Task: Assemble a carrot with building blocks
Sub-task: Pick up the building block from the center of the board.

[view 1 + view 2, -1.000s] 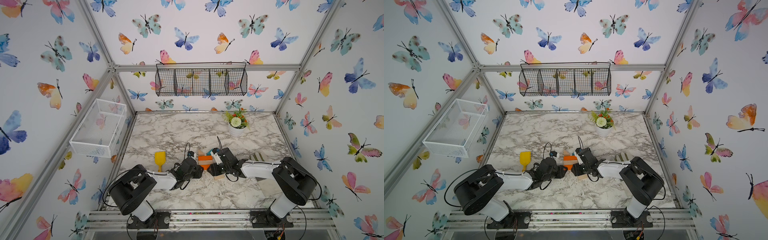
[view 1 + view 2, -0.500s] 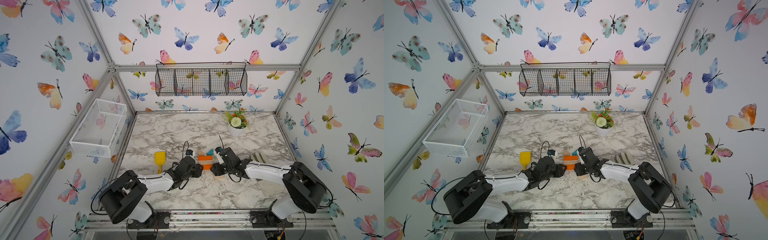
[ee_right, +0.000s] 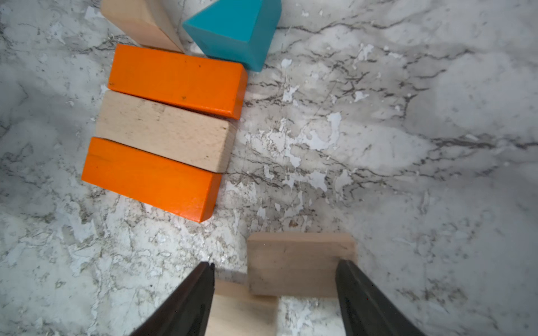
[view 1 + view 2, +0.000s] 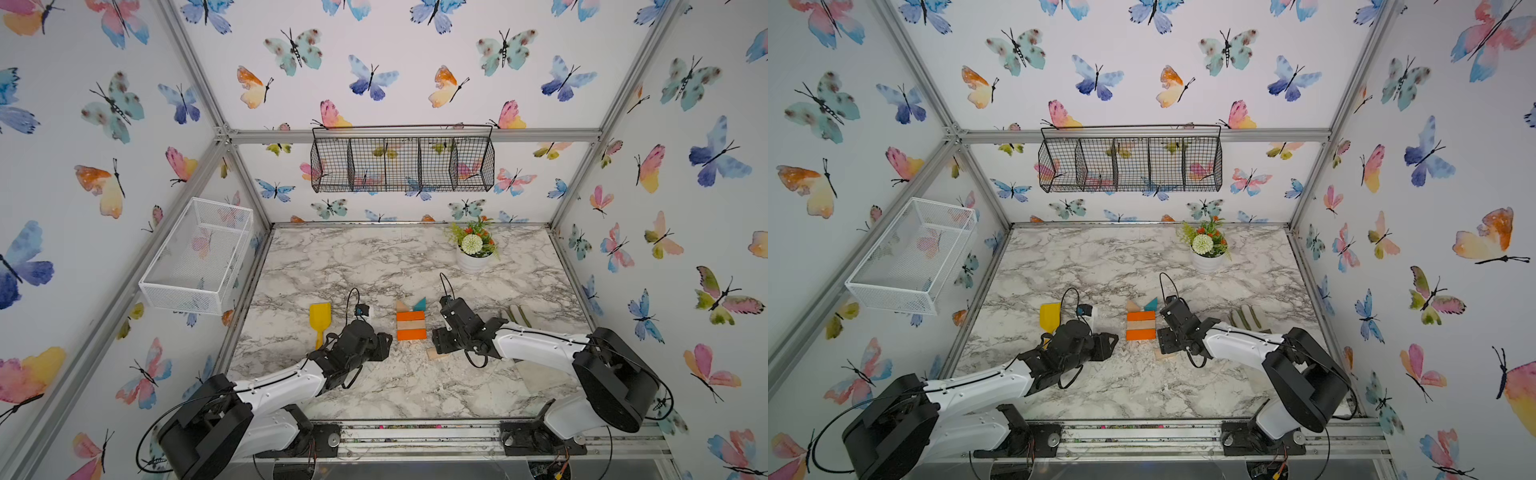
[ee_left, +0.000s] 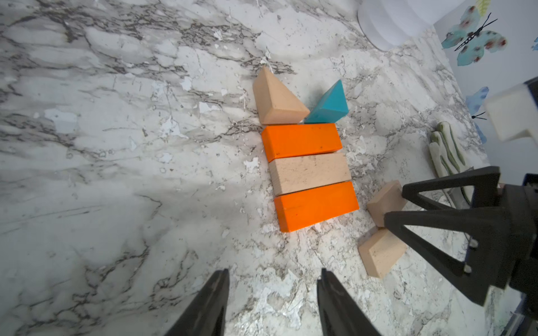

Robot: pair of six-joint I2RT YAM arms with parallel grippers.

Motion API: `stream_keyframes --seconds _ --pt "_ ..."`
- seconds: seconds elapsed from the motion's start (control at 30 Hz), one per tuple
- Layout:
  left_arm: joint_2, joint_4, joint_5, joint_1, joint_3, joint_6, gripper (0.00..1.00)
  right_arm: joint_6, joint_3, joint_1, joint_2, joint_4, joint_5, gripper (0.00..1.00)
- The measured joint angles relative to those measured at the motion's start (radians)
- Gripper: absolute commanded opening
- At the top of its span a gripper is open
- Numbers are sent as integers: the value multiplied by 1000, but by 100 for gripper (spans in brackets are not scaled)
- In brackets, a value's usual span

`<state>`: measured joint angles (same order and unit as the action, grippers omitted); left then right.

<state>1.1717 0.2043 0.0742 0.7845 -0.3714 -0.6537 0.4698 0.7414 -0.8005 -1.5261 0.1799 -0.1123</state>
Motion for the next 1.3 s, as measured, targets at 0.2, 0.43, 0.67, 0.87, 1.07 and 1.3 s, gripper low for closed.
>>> stream_keyframes --seconds 0.2,0.43,0.67,0.87,1.07,1.3 --pt "-18 -8 -1 0 11 0 54 -3 18 -4 -34 -10 -45 73" --pt "-27 -7 -1 0 22 -1 54 0 6 -2 -42 7 -84 73" --pt "-19 3 -2 0 22 -2 54 2 -12 -2 -40 30 -89 72" --pt "-7 14 -9 0 23 -2 54 2 -24 -2 -2 34 -89 68" --pt "10 31 -13 0 28 -5 54 -3 -23 -2 70 36 -89 67" --pt "16 48 -20 0 37 -9 54 -7 -15 -2 37 21 -78 68"
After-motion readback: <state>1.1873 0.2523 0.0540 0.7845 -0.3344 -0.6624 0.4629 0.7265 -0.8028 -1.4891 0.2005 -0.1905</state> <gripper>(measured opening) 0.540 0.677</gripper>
